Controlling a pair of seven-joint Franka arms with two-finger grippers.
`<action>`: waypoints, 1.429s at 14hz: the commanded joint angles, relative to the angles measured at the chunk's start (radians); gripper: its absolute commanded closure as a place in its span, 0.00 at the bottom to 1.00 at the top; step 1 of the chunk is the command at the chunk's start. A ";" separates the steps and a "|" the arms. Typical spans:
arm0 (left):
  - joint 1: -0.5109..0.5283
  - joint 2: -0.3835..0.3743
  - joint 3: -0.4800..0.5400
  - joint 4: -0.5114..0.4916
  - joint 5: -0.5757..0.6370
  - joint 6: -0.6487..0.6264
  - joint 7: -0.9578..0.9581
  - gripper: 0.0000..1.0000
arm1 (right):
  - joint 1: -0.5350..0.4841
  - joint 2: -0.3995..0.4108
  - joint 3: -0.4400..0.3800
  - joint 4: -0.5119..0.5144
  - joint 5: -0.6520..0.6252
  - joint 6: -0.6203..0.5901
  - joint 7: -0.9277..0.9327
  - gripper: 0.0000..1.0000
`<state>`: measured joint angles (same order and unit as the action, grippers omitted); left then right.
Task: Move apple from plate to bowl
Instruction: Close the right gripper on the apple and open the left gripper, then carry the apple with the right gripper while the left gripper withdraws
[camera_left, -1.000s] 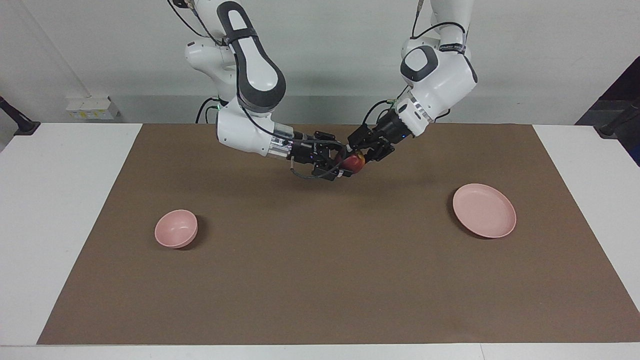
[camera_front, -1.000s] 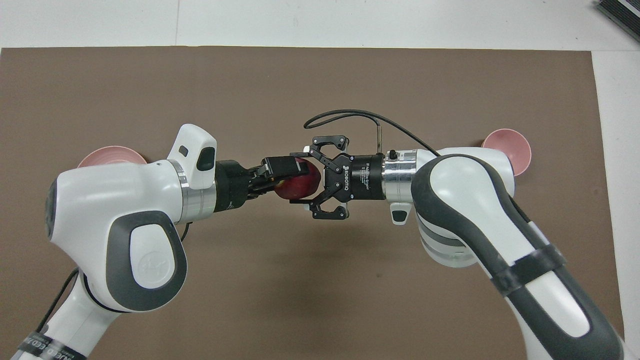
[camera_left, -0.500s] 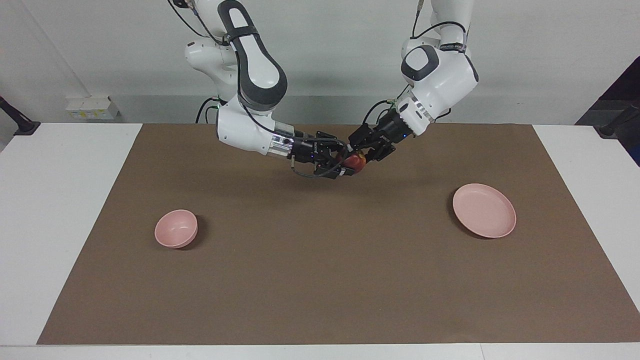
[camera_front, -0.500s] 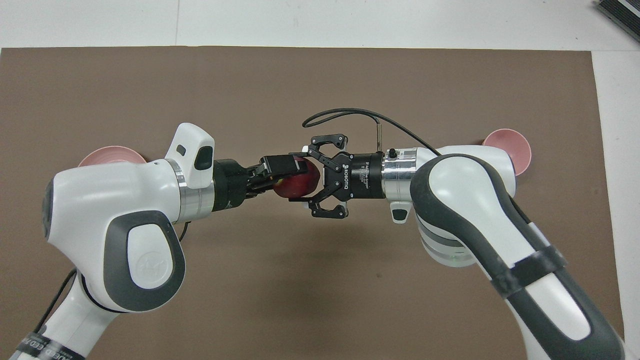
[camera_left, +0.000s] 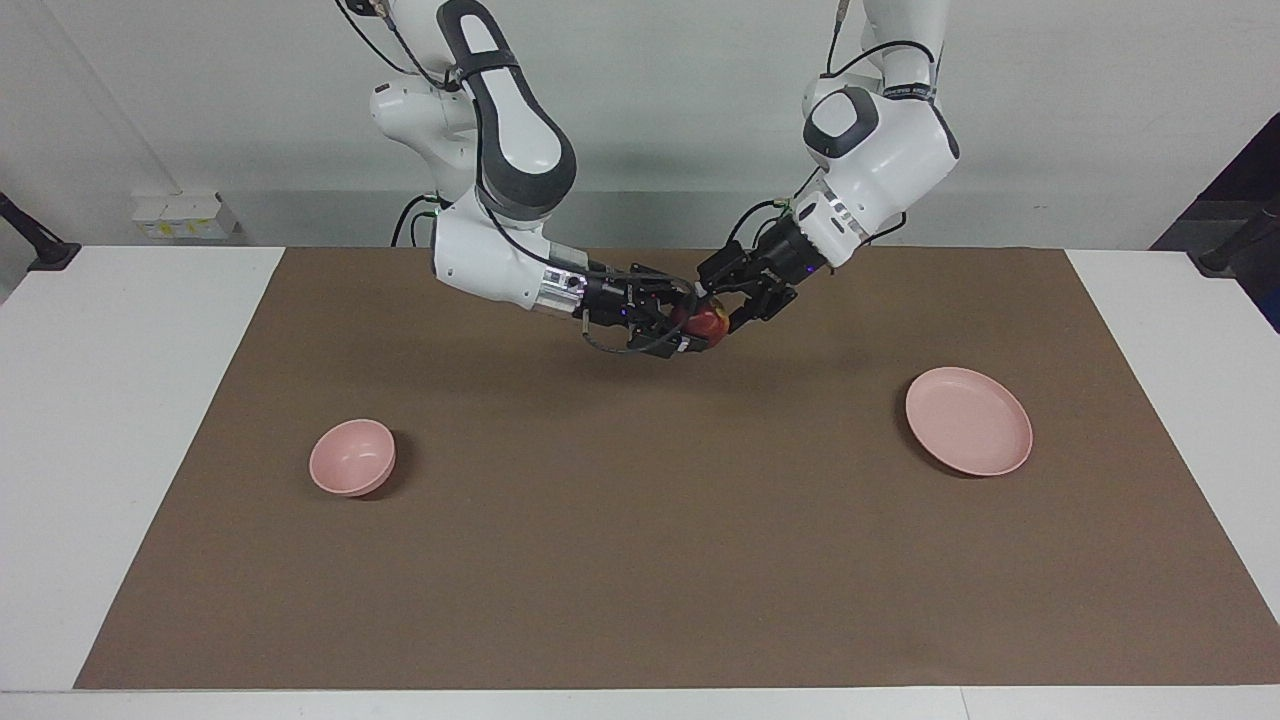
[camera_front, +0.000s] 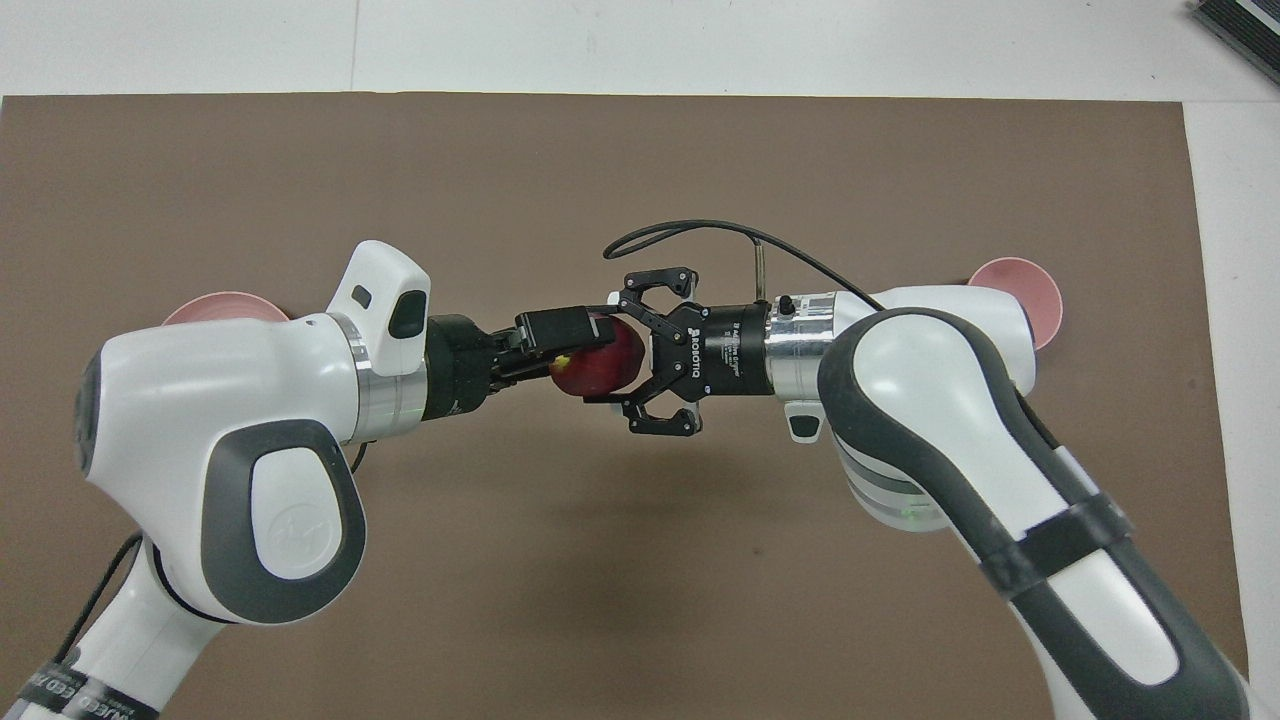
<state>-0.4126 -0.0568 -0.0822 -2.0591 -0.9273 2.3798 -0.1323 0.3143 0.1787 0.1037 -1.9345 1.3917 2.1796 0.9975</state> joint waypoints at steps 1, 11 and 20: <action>0.035 -0.017 0.012 0.025 0.108 -0.120 -0.015 0.00 | -0.030 -0.010 0.004 0.000 -0.045 0.005 0.020 1.00; 0.136 -0.038 0.027 0.062 0.656 -0.379 0.031 0.00 | -0.199 -0.025 0.002 0.045 -0.710 -0.052 -0.002 1.00; 0.276 -0.021 0.038 0.154 0.877 -0.404 0.197 0.00 | -0.391 -0.008 -0.002 0.045 -1.263 -0.031 -0.511 1.00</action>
<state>-0.1583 -0.0828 -0.0350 -1.9491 -0.0786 2.0242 0.0549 -0.0301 0.1715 0.0929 -1.8891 0.1910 2.1384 0.5783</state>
